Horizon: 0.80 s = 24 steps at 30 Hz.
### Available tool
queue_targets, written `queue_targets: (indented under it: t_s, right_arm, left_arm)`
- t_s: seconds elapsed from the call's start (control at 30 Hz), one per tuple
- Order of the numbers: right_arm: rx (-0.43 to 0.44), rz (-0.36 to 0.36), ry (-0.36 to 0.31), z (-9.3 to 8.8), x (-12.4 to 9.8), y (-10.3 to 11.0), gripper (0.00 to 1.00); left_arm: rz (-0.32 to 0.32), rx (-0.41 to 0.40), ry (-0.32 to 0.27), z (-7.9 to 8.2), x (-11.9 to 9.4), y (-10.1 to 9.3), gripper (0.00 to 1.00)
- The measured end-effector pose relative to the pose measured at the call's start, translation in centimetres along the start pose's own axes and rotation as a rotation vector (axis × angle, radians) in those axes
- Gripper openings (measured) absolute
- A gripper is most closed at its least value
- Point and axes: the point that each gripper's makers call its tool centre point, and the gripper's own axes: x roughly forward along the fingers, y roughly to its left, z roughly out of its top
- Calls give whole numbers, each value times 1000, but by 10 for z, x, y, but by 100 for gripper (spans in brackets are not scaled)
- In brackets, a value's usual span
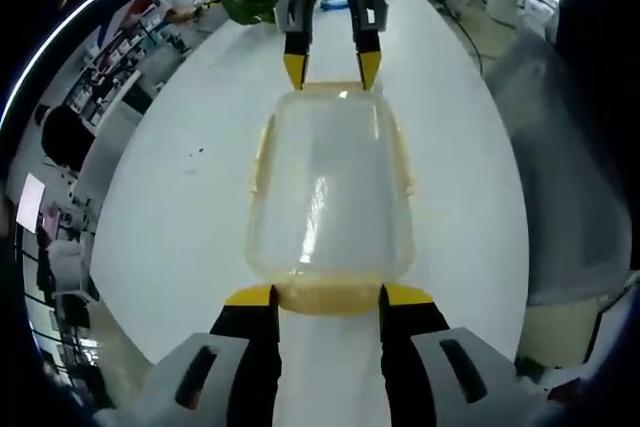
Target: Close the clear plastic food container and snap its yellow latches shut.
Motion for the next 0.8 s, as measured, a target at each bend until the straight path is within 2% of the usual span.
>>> queue_targets:
  t_s: [0.8]
  right_arm:
    - [-9, 3, -3, -40, -10, 5, 36]
  left_arm:
    - [12, 1, 5, 34, 22, -5, 35]
